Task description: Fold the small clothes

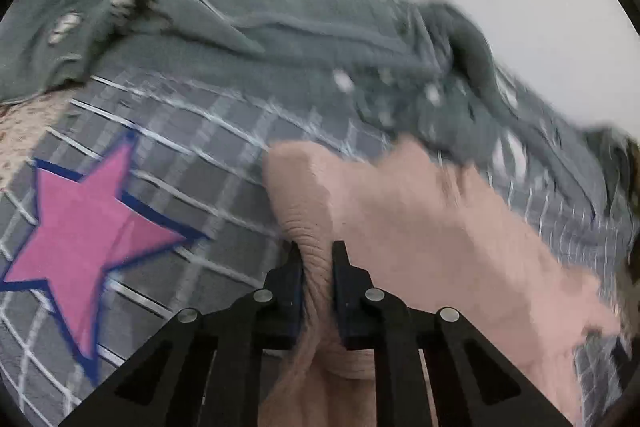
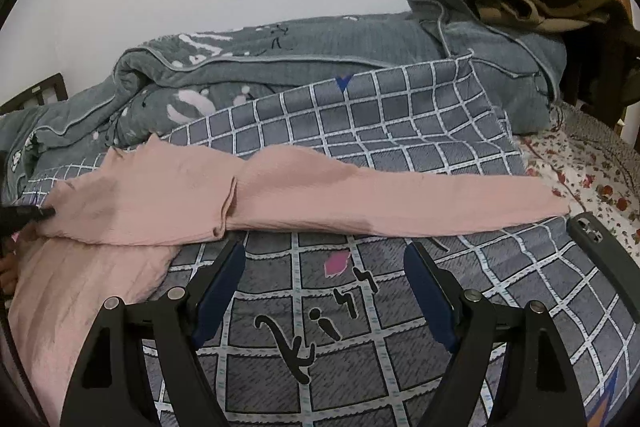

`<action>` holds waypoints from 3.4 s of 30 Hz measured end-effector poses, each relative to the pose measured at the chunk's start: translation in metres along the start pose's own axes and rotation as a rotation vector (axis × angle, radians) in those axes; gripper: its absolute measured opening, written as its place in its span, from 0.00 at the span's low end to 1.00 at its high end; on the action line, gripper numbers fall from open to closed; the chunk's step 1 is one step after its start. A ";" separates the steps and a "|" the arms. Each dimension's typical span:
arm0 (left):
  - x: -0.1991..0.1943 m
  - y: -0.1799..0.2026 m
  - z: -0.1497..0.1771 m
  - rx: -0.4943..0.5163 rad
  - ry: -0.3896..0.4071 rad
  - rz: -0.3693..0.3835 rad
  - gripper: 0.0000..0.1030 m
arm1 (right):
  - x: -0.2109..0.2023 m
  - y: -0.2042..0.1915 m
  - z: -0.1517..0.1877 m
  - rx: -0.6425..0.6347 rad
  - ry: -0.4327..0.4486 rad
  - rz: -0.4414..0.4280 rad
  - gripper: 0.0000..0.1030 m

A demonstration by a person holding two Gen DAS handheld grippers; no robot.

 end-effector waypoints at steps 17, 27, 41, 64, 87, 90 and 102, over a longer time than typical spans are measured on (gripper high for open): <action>0.014 0.008 0.018 0.084 -0.082 -0.142 0.60 | -0.033 0.044 -0.023 0.054 0.078 0.083 0.68; 0.022 0.012 0.018 0.115 -0.106 -0.147 0.66 | 0.001 0.153 -0.042 0.214 -0.076 0.112 0.31; 0.025 0.012 0.017 0.111 -0.113 -0.139 0.68 | 0.063 0.206 -0.044 0.491 -0.231 0.030 0.52; -0.038 -0.082 0.020 -0.005 -0.042 -0.069 0.75 | -0.062 -0.080 -0.166 -0.078 0.227 0.092 0.05; -0.067 -0.121 0.027 -0.030 0.004 -0.052 0.75 | 0.009 -0.370 0.011 -0.380 -0.099 -0.375 0.42; -0.062 -0.101 0.022 -0.028 0.001 0.030 0.75 | 0.000 -0.317 -0.012 -0.345 -0.027 -0.281 0.48; -0.025 -0.042 0.014 0.003 -0.035 0.046 0.75 | 0.056 -0.143 -0.036 -0.032 -0.181 -0.154 0.52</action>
Point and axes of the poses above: each gripper's, at about its wrist camera, not at the fingertips, and x roughly the way its jaws point, y to its right, z to its underside, the point moved 2 cm from there along x, roughly the way its jaws point, and after that the axes turned 7 degrees about x, right-handed, at the moved point
